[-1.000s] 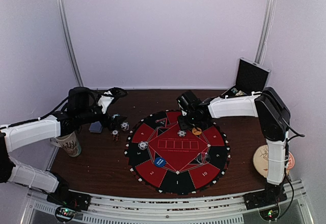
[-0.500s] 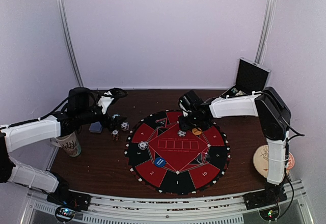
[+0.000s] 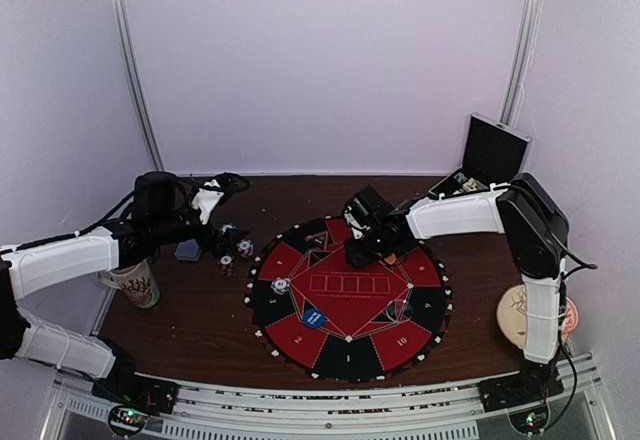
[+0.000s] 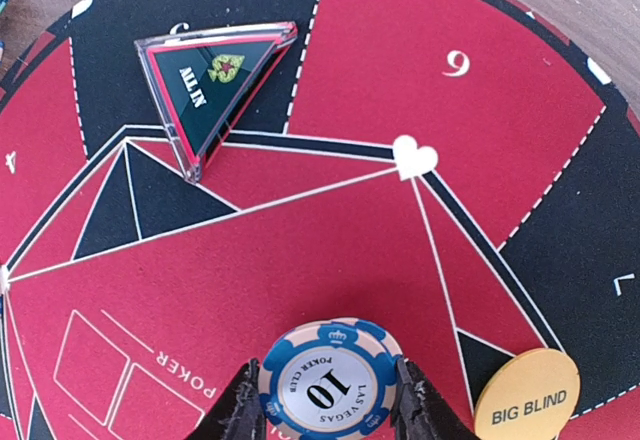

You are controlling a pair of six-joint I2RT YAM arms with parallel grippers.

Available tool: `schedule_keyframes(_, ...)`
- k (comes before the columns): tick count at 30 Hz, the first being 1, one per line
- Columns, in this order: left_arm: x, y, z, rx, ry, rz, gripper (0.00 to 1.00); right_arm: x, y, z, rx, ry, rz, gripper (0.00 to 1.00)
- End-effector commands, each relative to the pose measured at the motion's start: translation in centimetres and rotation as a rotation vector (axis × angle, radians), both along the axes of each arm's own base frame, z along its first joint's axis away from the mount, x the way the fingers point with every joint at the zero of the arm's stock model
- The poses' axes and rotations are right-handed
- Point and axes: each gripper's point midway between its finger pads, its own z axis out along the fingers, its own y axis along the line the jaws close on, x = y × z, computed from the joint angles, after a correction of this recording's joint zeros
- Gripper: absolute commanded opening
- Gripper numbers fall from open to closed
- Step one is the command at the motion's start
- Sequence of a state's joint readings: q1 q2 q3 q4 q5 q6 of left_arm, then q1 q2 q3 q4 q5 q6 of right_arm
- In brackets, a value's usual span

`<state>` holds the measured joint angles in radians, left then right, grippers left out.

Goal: Distribute texas hold em gaming equipment
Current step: Pick up the pile of poker chips from the community card area.

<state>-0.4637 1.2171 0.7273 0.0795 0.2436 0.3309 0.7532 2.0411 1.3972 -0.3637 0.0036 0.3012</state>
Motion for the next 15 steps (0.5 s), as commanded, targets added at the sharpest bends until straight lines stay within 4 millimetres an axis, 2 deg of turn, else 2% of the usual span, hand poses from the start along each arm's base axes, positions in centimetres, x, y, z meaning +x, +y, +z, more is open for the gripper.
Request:
schedule_keyframes(1,0.4,0.0,0.9,-0.018,-0.042,0.000,0.98,0.6,-0.1,-0.3,-0.030,-0.018,-0.010,0.32)
schedule_keyframes(15,0.5,-0.1,0.5,-0.014,-0.034,-0.001,0.98,-0.2,-0.2,-1.6,-0.052,0.028,0.006,0.36)
